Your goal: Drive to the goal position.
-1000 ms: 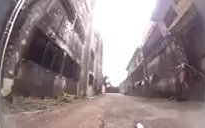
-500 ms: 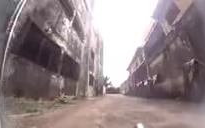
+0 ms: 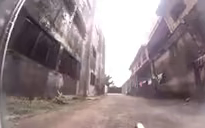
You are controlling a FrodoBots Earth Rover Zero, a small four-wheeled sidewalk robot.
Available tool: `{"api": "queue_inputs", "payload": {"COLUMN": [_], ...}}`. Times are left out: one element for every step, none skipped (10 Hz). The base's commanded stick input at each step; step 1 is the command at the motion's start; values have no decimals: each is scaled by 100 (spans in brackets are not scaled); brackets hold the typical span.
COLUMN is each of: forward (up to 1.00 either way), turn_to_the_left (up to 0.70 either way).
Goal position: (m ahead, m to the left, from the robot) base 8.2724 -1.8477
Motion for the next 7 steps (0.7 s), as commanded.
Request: {"api": "queue_inputs", "payload": {"forward": [84,84,84,84,84,84,84], "turn_to_the_left": [6,6,6,6,6,6,6]}}
